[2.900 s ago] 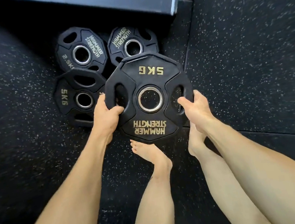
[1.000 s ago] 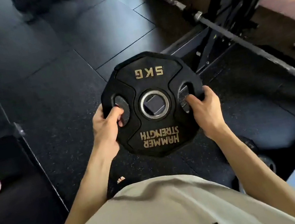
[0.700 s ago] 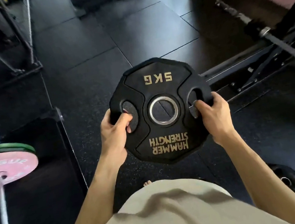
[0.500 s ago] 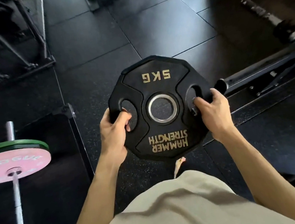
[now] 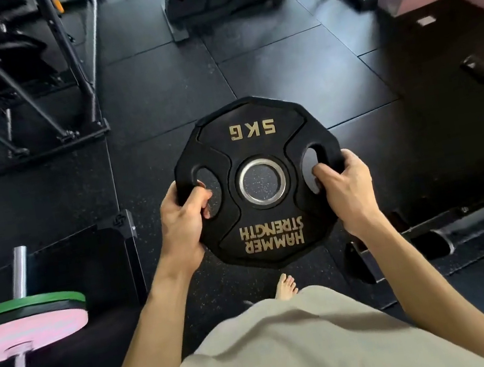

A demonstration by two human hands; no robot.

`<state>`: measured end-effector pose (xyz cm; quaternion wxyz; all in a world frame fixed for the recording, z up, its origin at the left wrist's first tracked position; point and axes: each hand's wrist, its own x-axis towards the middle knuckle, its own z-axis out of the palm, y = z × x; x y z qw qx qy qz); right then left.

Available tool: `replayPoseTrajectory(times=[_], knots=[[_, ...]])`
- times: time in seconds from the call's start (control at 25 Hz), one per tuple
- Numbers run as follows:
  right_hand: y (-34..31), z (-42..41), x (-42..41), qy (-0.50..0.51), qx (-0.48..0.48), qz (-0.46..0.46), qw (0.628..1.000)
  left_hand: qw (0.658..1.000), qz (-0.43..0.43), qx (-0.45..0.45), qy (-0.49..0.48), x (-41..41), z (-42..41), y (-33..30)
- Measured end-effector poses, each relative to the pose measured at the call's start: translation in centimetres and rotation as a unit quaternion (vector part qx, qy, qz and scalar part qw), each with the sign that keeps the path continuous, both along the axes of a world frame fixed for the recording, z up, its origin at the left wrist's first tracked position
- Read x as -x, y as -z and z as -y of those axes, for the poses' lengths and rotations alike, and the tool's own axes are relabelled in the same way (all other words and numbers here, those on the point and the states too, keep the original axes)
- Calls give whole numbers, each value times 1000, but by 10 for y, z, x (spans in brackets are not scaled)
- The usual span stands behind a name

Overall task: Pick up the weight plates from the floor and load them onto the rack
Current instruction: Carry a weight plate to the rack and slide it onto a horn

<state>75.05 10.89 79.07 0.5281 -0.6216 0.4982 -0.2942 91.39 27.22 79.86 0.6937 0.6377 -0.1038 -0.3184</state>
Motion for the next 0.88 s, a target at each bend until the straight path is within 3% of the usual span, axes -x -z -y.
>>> replayPoseTrajectory(times=[0.4, 0.6, 0.88], knots=[[13, 164, -193, 29, -24, 5, 999, 1000, 9, -8, 14, -202, 180, 15], [8, 252, -287, 107, -41, 10, 993, 996, -5, -44, 77, -316, 292, 2], [8, 386, -350, 192, -28, 35, 980, 981, 5, -60, 187, -404, 468, 0]])
